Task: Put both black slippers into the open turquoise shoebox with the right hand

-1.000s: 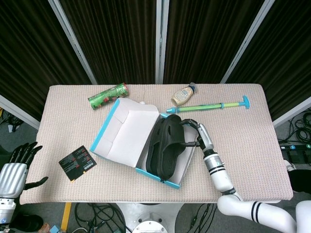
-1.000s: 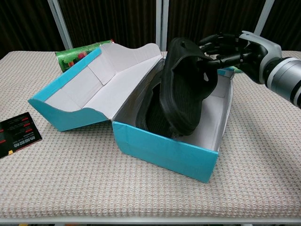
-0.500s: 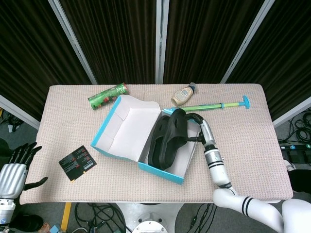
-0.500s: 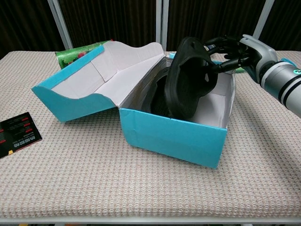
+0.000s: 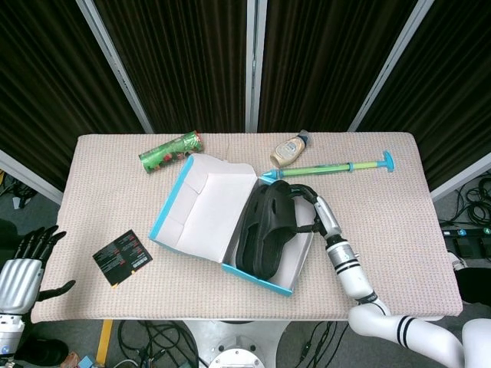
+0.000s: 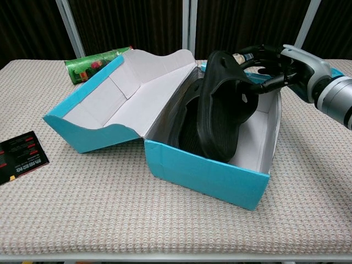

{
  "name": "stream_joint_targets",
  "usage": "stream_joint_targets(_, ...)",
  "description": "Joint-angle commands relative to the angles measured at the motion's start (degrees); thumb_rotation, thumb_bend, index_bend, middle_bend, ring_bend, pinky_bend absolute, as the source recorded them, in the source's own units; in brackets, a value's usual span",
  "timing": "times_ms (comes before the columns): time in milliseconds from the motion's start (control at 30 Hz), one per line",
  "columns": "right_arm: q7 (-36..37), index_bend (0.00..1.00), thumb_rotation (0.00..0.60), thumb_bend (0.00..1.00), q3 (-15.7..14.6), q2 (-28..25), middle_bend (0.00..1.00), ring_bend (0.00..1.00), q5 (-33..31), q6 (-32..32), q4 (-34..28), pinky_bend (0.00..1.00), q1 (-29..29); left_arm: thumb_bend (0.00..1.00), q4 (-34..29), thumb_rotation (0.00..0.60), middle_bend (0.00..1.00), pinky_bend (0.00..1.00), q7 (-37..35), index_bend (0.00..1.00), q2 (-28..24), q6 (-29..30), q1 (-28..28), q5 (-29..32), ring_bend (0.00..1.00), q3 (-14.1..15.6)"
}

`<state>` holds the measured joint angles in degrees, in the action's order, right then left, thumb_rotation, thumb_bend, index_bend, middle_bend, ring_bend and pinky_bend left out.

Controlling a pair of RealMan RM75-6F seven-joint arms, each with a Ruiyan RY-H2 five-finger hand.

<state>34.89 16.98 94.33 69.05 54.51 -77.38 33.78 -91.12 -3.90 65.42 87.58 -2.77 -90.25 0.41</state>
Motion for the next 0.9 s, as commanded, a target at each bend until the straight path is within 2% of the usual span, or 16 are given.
stream_joint_targets(33, -1.11, 0.04, 0.600, 0.01, -1.44, -1.56, 0.17, 0.00, 1.39, -0.88, -0.25, 0.00, -0.22, 0.06, 0.01, 0.600, 0.06, 0.09, -0.01, 0.14, 0.00, -0.05, 0.03, 0.06, 0.02, 0.04)
stream_joint_targets(100, -1.70, 0.00, 0.600, 0.00, -2.07, -2.56, 0.06, 0.00, 2.30, -1.01, -0.68, 0.00, -0.37, 0.06, 0.06, 0.600, 0.06, 0.09, -0.06, 0.14, 0.03, 0.01, 0.07, 0.05, 0.02, 0.04)
stream_joint_targets(167, -2.00, 0.00, 0.600, 0.00, -2.58, -3.51, 0.01, 0.00, 3.05, -1.00, -1.27, 0.00, -0.59, 0.06, 0.09, 0.600, 0.06, 0.09, -0.09, 0.14, 0.06, 0.04, 0.07, 0.03, 0.02, 0.04)
stream_joint_targets(300, -2.54, 0.00, 0.600, 0.00, -3.05, -5.96, 0.00, 0.00, 4.61, -0.03, -3.04, 0.00, -1.24, 0.06, 0.21, 0.600, 0.06, 0.09, -0.17, 0.14, 0.05, 0.08, 0.07, 0.02, 0.02, 0.01)
stream_joint_targets(433, -5.24, 0.00, 0.600, 0.00, -2.76, -8.97, 0.00, 0.00, 9.07, 4.20, -5.02, 0.00, -1.39, 0.06, 0.43, 0.600, 0.06, 0.09, -0.46, 0.14, 0.09, 0.16, 0.05, -0.09, 0.02, -0.01)
stream_joint_targets(500, -7.36, 0.00, 0.600, 0.01, -2.17, -10.98, 0.00, 0.00, 10.36, 4.19, -6.62, 0.00, -0.39, 0.06, 0.52, 0.600, 0.06, 0.09, -0.49, 0.14, 0.12, 0.14, 0.01, -0.18, 0.02, 0.00)
stream_joint_targets(533, -8.86, 0.00, 0.600, 0.03, -1.86, -12.43, 0.00, 0.00, 10.97, 3.74, -7.88, 0.00, 0.34, 0.06, 0.56, 0.600, 0.06, 0.09, -0.53, 0.14, 0.15, 0.18, -0.03, -0.27, 0.02, -0.02)
stream_joint_targets(633, -12.31, 0.00, 0.590, 0.21, -1.25, -15.74, 0.06, 0.00, 11.97, 1.41, -11.11, 0.00, 2.58, 0.06, 0.61, 0.600, 0.06, 0.09, -0.58, 0.14, 0.22, 0.41, -0.01, -0.48, 0.02, -0.03)
stream_joint_targets(700, -15.34, 0.02, 0.547, 0.29, -0.90, -16.93, 0.13, 0.00, 12.06, -0.59, -12.03, 0.00, 4.40, 0.06, 0.69, 0.600, 0.06, 0.09, -0.69, 0.14, 0.20, 0.55, 0.08, -0.53, 0.02, 0.01)
stream_joint_targets(800, -21.39, 0.11, 0.488, 0.31, -1.20, -17.60, 0.20, 0.00, 11.14, -4.54, -12.55, 0.00, 7.33, 0.06, 0.76, 0.600, 0.06, 0.09, -0.90, 0.14, 0.09, 0.69, 0.22, -0.46, 0.02, 0.06)
stream_joint_targets(900, -26.14, 0.16, 0.463, 0.32, -0.90, -16.53, 0.23, 0.00, 8.28, -8.77, -12.16, 0.00, 10.64, 0.06, 1.01, 0.600, 0.06, 0.09, -1.15, 0.14, 0.11, 0.76, 0.28, -0.44, 0.02, 0.06)
